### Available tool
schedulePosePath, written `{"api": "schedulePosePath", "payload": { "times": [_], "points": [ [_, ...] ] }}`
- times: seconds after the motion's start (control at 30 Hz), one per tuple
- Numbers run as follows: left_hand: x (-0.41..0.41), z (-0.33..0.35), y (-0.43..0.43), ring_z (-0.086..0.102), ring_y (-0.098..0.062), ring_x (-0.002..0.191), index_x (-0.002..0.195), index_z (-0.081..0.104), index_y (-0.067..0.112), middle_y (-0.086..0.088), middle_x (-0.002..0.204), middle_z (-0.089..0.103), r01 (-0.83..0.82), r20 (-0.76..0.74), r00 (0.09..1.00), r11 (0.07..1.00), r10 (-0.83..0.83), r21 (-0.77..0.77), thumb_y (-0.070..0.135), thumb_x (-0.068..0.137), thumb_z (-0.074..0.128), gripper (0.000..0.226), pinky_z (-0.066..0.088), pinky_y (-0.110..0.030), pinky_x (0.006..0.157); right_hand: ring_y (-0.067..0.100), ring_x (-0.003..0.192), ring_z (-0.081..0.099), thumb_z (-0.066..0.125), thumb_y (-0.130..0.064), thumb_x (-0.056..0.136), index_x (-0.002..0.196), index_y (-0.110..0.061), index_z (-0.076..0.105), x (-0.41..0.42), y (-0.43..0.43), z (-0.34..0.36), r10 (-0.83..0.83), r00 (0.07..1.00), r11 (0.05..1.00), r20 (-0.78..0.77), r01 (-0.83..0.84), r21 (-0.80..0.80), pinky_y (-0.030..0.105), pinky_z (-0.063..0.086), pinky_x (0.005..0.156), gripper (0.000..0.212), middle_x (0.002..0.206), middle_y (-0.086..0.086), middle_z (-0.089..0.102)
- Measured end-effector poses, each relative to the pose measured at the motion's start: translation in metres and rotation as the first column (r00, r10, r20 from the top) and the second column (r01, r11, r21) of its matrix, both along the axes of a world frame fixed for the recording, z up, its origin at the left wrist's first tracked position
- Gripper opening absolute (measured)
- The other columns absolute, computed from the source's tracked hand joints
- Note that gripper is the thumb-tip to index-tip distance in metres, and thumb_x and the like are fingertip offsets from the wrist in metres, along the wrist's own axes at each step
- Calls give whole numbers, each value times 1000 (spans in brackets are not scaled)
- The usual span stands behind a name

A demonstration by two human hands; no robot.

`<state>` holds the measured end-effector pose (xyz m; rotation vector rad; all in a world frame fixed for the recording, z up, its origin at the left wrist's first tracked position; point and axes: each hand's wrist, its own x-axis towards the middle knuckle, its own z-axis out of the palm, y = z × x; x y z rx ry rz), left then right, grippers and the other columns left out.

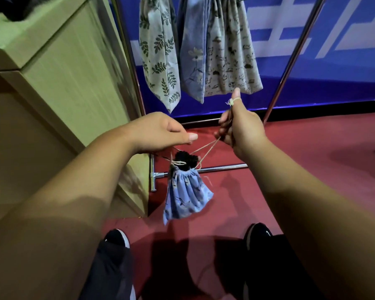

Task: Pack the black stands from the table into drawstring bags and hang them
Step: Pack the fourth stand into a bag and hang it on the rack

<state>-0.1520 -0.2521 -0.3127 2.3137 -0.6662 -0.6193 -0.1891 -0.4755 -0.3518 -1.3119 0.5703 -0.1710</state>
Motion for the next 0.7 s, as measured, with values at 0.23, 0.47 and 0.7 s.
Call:
{"api": "schedulePosePath", "payload": {
  "times": [0.23, 0.47, 0.7],
  "points": [
    [2, 6, -13, 45, -20, 67, 124, 72, 17, -14, 78, 51, 56, -104, 990, 948, -93, -314, -4, 89, 64, 41, 39, -23, 59, 17, 62, 59, 68, -73, 89, 89, -19, 57, 2, 18, -8, 169, 985, 971, 22, -163, -173, 42, 58, 68, 55, 66, -2, 57],
    [11, -8, -35, 60, -7, 84, 113, 66, 38, 12, 92, 67, -78, 509, 844, 978, 168, -194, 7, 97, 65, 34, 50, -31, 79, 34, 87, 76, 71, -54, 99, 94, -12, 70, 6, 30, 4, 183, 965, 981, 188, -166, -103, 50, 60, 90, 42, 100, 24, 78],
    [15, -11, -55, 64, -16, 103, 129, 64, 29, 5, 113, 68, -28, 621, 740, 934, 259, -357, 2, 97, 59, 42, 52, -37, 92, 24, 76, 73, 54, -42, 110, 108, -13, 76, 11, 31, 17, 177, 976, 983, 130, -167, -80, 36, 59, 72, 36, 91, 10, 81]
  ]
}}
